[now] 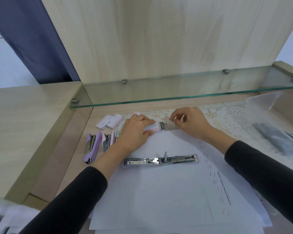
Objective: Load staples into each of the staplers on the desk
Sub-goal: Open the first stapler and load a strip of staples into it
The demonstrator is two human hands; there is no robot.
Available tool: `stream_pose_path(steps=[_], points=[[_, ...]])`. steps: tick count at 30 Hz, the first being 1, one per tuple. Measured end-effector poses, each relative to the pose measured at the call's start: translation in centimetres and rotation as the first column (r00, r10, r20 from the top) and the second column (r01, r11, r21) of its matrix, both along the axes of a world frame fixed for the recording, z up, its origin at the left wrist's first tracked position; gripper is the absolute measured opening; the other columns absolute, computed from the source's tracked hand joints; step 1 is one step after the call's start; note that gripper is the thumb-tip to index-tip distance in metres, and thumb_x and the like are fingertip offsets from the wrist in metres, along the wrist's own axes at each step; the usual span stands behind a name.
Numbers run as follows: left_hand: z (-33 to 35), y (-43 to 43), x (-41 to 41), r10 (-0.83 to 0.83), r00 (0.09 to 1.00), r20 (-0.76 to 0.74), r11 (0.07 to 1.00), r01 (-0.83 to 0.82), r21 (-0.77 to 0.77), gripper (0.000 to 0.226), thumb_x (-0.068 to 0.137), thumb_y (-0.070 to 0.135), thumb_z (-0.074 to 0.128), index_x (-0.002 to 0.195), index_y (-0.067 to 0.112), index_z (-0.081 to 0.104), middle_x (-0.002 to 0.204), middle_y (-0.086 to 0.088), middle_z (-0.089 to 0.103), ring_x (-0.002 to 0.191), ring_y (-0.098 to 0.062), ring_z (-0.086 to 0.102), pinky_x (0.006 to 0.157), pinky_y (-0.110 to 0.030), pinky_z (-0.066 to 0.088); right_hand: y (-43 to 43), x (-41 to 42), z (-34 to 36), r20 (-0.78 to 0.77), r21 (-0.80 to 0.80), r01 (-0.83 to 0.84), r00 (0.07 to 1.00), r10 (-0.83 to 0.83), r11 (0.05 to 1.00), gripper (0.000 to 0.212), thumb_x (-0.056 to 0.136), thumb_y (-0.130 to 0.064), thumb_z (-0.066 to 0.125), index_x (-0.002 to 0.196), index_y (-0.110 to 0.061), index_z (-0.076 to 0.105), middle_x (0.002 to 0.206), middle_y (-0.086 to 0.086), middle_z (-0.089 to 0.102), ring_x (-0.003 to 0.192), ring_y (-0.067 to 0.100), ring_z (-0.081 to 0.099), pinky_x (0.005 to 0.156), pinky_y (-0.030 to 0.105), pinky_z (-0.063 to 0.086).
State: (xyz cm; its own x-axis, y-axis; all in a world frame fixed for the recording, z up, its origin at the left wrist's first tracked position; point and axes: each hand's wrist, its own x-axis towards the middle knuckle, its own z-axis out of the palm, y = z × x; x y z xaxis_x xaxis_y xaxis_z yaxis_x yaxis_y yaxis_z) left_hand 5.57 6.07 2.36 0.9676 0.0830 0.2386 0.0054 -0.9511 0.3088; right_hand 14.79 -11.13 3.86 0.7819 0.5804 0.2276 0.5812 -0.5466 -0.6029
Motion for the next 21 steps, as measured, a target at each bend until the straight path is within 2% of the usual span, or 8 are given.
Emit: stream_pose_path(steps=[4, 7, 9, 12, 14, 18, 21], points=[[0.0, 0.0, 0.0, 0.003, 1.000, -0.008, 1.000, -0.003, 0.005, 0.036, 0.086, 0.024, 0.059, 0.121, 0.016, 0.057, 0.120, -0.006, 0.057, 0.114, -0.026, 0.044, 0.098, -0.036, 0.033, 0.8, -0.7, -0.6, -0.028, -0.012, -0.029, 0.999, 0.029, 1.000, 0.011, 0.076, -0.010, 0.062, 0.080, -0.015, 0.071, 0.066, -0.001, 0.060, 0.054, 0.000, 0.044, 0.064, 0.025, 0.041], [0.0, -0.1, 0.0, 0.008, 1.000, -0.019, 1.000, -0.008, 0.018, 0.036, 0.087, 0.025, 0.058, 0.122, 0.017, 0.057, 0.121, -0.006, 0.057, 0.114, -0.025, 0.044, 0.097, -0.036, 0.032, 1.2, -1.0, -0.7, -0.047, 0.007, -0.052, 0.998, 0.053, 0.999, 0.010, 0.074, -0.013, 0.066, 0.082, -0.016, 0.072, 0.067, -0.003, 0.061, 0.053, -0.001, 0.044, 0.059, 0.018, 0.038], [0.0, 0.0, 0.1, 0.008, 1.000, -0.027, 1.000, -0.007, 0.021, 0.036, 0.087, 0.025, 0.057, 0.123, 0.017, 0.056, 0.121, -0.006, 0.057, 0.114, -0.025, 0.044, 0.097, -0.037, 0.032, 1.4, -1.1, -0.7, -0.033, -0.004, -0.092, 0.995, 0.091, 0.996, 0.012, 0.074, -0.012, 0.068, 0.084, -0.016, 0.073, 0.069, 0.000, 0.065, 0.054, -0.001, 0.046, 0.058, 0.013, 0.036], [0.0, 0.0, 0.1, 0.009, 0.999, -0.043, 1.000, -0.008, 0.027, 0.037, 0.088, 0.026, 0.056, 0.124, 0.017, 0.055, 0.122, -0.006, 0.056, 0.115, -0.025, 0.043, 0.098, -0.036, 0.032, 1.6, -1.1, -0.5, -0.011, -0.015, -0.115, 0.993, 0.115, 0.993, 0.013, 0.074, -0.008, 0.067, 0.084, -0.012, 0.073, 0.081, 0.008, 0.072, 0.061, 0.010, 0.051, 0.066, 0.018, 0.039], [0.0, 0.0, 0.2, 0.013, 0.999, -0.039, 1.000, -0.013, 0.022, 0.037, 0.088, 0.026, 0.056, 0.124, 0.017, 0.055, 0.122, -0.006, 0.057, 0.116, -0.024, 0.043, 0.098, -0.035, 0.032, 1.6, -1.1, -0.4, -0.008, -0.031, -0.129, 0.992, 0.128, 0.991, 0.014, 0.075, -0.006, 0.066, 0.086, -0.009, 0.073, 0.087, 0.009, 0.072, 0.063, 0.009, 0.050, 0.067, 0.017, 0.038], [0.1, -0.3, 0.4, 0.014, 0.999, -0.029, 1.000, -0.014, -0.010, 0.036, 0.088, 0.025, 0.058, 0.122, 0.014, 0.057, 0.121, -0.007, 0.058, 0.114, -0.025, 0.044, 0.098, -0.035, 0.032, 1.8, -1.0, -0.4, -0.032, -0.019, -0.139, 0.990, 0.139, 0.990, 0.015, 0.075, -0.003, 0.066, 0.087, -0.006, 0.073, 0.087, 0.012, 0.072, 0.058, -0.002, 0.045, 0.059, 0.000, 0.031], [0.2, -0.4, 0.6, 0.020, 1.000, -0.021, 1.000, -0.020, -0.024, 0.036, 0.087, 0.024, 0.059, 0.121, 0.013, 0.058, 0.120, -0.008, 0.059, 0.111, -0.026, 0.046, 0.097, -0.036, 0.033, 2.0, -1.0, -0.6, -0.051, -0.004, -0.115, 0.992, 0.115, 0.993, 0.015, 0.075, -0.002, 0.065, 0.087, -0.005, 0.073, 0.086, 0.013, 0.072, 0.061, 0.006, 0.051, 0.060, 0.000, 0.034]])
